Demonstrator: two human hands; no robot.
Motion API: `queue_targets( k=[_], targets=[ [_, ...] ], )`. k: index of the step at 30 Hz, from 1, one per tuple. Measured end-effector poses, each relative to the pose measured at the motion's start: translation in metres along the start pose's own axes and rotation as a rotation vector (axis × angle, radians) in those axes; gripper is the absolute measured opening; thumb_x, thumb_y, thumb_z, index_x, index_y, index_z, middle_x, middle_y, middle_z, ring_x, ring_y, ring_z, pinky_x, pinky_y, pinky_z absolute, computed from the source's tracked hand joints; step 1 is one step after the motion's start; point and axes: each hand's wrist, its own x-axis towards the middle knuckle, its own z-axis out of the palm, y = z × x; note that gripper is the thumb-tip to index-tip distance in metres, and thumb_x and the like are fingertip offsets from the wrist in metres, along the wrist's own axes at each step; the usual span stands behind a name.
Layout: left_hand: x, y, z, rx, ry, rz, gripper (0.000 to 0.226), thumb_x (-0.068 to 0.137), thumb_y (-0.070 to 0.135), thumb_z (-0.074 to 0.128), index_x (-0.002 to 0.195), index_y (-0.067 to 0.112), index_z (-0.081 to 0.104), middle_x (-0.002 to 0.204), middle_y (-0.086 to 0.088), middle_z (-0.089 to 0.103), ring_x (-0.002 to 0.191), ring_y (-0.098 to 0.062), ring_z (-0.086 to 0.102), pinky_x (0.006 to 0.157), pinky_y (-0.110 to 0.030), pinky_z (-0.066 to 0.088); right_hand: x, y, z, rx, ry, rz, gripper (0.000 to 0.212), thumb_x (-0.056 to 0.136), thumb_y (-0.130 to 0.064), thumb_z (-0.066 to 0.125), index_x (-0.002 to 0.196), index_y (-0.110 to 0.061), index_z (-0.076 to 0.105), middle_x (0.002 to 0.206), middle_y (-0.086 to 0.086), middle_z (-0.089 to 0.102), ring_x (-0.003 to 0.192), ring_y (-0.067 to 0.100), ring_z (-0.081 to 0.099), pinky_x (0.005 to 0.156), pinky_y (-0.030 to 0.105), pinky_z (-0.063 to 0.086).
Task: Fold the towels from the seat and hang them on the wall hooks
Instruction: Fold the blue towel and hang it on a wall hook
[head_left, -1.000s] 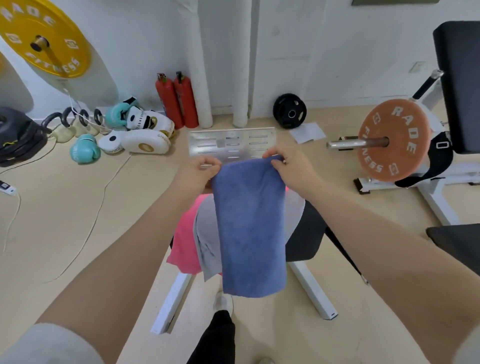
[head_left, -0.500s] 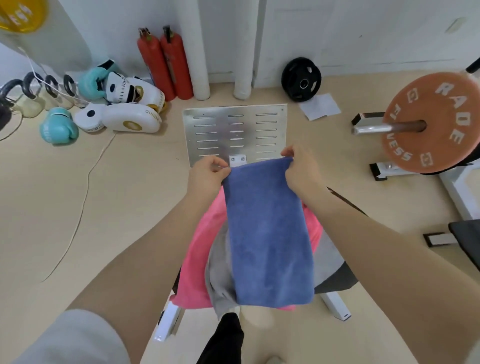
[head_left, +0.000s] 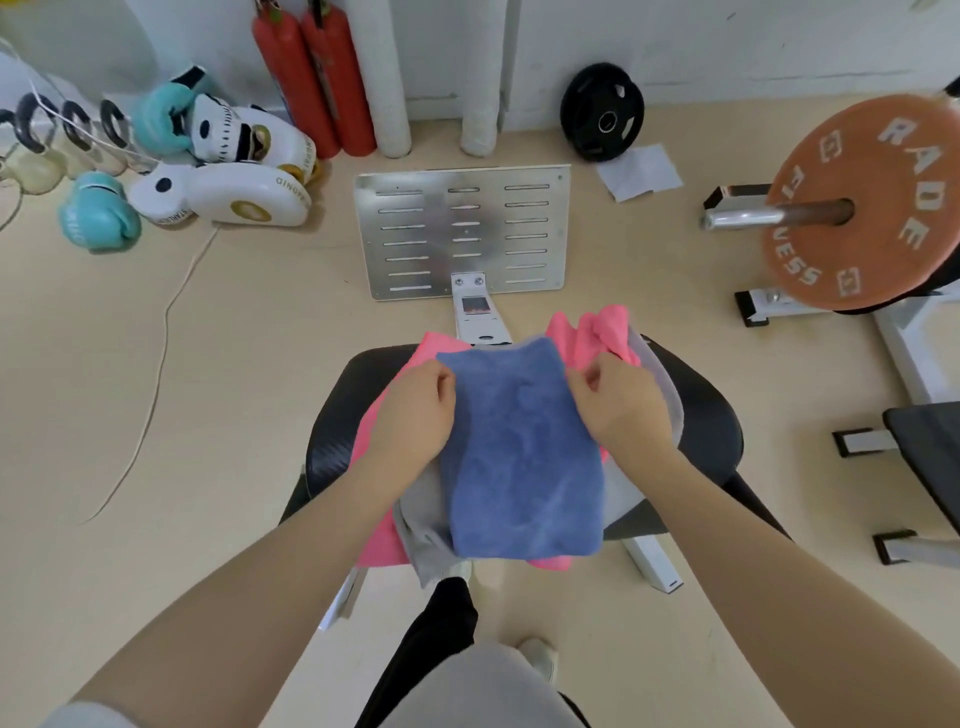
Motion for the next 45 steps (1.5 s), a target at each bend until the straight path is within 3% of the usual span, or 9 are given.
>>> queue_targets(
  k=[7,16,19,22,26,31,35,40,45],
  targets=[
    [-0.052,-0.010,0.016,-0.098,-0.058,-0.185,0.040,0.097,0.017,0.039,0.058,0.011,0.036,0.057,-0.002,0.040,0.056,-0.019,0.039,0.054,-0.031,0.028,-0.051,0.012,0.006,0.059,0.024,-0.070,0.025,0.093,-0.033,0.049,0.102,-0.010,0.045,0.082,0.005,0.054,0.075,0.026,0.053,0.063,0.032,0.037],
    [-0.089,-0.010,0.036,-0.678,-0.243,-0.426,0.034,0.095,0.036,0.048,0.109,0.007,0.058,0.116,-0.014,0.064,0.107,-0.032,0.061,0.097,-0.048,0.047,-0.063,0.021,0.014,0.254,-0.083,-0.018,0.016,0.086,-0.017,0.061,0.086,-0.007,0.049,0.080,0.005,0.048,0.076,0.022,0.044,0.066,0.028,0.031],
    [-0.097,-0.012,0.037,-0.874,-0.240,-0.408,0.025,0.097,0.031,0.046,0.111,0.013,0.056,0.120,-0.006,0.062,0.105,-0.022,0.061,0.093,-0.039,0.050,-0.058,0.025,0.000,0.539,-0.217,0.072,0.031,0.086,-0.011,0.060,0.063,-0.014,0.039,0.064,0.002,0.039,0.063,0.018,0.037,0.053,0.024,0.029],
    [-0.102,-0.009,0.035,-1.100,-0.332,-0.397,0.023,0.096,0.030,0.047,0.106,0.015,0.061,0.111,-0.001,0.068,0.096,-0.014,0.065,0.081,-0.028,0.053,-0.059,0.028,-0.011,0.863,-0.355,0.252,0.007,0.092,-0.014,0.055,0.089,-0.009,0.058,0.086,0.005,0.055,0.079,0.018,0.052,0.059,0.022,0.041],
    [-0.109,0.000,0.038,-1.296,-0.382,-0.543,0.035,0.093,0.038,0.051,0.114,0.012,0.060,0.109,-0.005,0.069,0.095,-0.020,0.066,0.079,-0.033,0.054,-0.060,0.040,-0.003,0.771,-0.319,0.353,0.019,0.095,-0.024,0.050,0.105,-0.008,0.056,0.110,0.013,0.058,0.100,0.031,0.056,0.074,0.038,0.049],
    [-0.131,0.016,0.041,-1.590,-0.466,-0.502,0.040,0.098,0.041,0.035,0.113,0.012,0.059,0.095,-0.006,0.073,0.082,-0.018,0.072,0.065,-0.029,0.059,-0.101,0.044,0.003,0.341,0.042,-0.146,0.034,0.090,-0.034,0.052,0.116,-0.011,0.051,0.112,0.003,0.055,0.101,0.020,0.053,0.089,0.033,0.042],
    [-0.143,0.026,0.036,-1.686,-0.535,-0.410,0.057,0.098,0.047,0.029,0.137,0.008,0.043,0.117,-0.009,0.063,0.099,-0.021,0.065,0.077,-0.034,0.057,-0.146,0.036,0.000,0.241,-0.180,-0.688,0.062,0.071,-0.055,0.060,0.119,-0.016,0.054,0.130,-0.005,0.044,0.118,0.004,0.041,0.098,0.009,0.030],
    [-0.158,0.034,0.028,-1.689,-0.502,-0.354,0.057,0.096,0.045,0.029,0.137,0.006,0.042,0.123,-0.012,0.056,0.100,-0.022,0.062,0.082,-0.034,0.055,-0.158,0.029,0.010,0.139,-0.065,-0.764,0.052,0.072,-0.047,0.067,0.111,-0.012,0.062,0.125,0.001,0.055,0.114,0.021,0.053,0.098,0.033,0.041],
    [-0.165,0.036,0.029,-1.693,-0.386,-0.329,0.052,0.096,0.047,0.028,0.123,0.010,0.053,0.114,-0.013,0.064,0.095,-0.026,0.065,0.076,-0.036,0.056,-0.161,0.027,0.011,0.295,-0.114,-0.680,0.027,0.082,-0.019,0.070,0.104,-0.006,0.063,0.109,0.001,0.061,0.103,0.012,0.053,0.088,0.006,0.034]
  ],
)
